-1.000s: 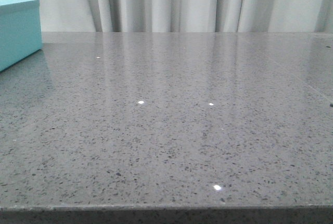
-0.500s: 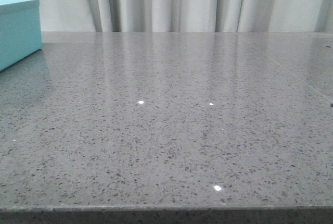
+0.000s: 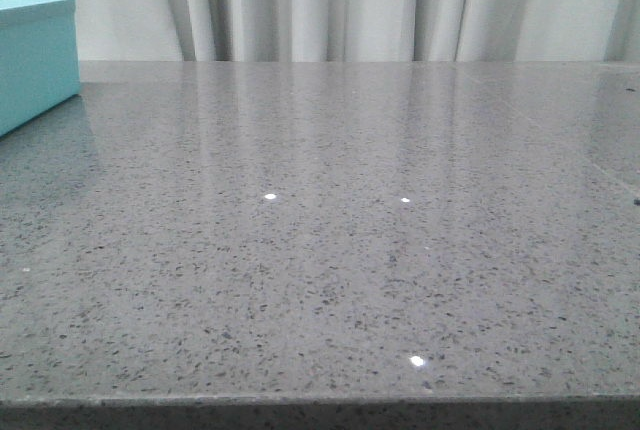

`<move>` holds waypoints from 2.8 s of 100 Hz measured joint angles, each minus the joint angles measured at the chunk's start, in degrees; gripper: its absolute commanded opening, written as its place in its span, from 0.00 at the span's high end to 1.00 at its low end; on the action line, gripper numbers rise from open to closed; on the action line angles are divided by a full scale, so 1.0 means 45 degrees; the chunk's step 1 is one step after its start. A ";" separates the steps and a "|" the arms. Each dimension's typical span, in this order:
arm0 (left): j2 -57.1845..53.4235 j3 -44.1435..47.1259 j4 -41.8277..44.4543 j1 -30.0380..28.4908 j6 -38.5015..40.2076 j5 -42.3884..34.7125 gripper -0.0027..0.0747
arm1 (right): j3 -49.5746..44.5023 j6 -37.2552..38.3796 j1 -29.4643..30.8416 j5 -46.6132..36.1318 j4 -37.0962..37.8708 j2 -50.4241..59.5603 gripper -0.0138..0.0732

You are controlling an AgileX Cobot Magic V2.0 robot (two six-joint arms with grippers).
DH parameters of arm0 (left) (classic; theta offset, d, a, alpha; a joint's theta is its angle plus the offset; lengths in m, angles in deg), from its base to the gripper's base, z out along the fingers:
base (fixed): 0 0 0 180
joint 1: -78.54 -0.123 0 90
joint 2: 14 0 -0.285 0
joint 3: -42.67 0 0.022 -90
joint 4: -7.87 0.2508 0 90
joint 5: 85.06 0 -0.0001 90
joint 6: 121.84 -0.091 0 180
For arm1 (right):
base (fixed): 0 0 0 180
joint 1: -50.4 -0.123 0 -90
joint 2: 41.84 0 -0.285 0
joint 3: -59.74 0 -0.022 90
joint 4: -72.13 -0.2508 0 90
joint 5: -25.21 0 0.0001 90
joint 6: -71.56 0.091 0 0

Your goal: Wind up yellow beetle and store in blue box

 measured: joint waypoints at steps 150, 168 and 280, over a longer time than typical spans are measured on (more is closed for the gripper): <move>-0.2609 0.4444 0.0462 0.2199 0.0656 -0.5636 0.99 | -0.0013 0.0000 0.0000 0.0000 0.0000 0.0022 0.91; -0.2609 0.4444 0.0462 0.2199 0.0656 -0.5636 0.99 | -0.0013 0.0000 0.0000 0.0000 0.0000 0.0022 0.91; -0.2609 0.4444 0.0462 0.2199 0.0656 -0.5636 0.99 | -0.4675 -0.4184 0.4416 -0.2708 -0.4580 0.3857 0.91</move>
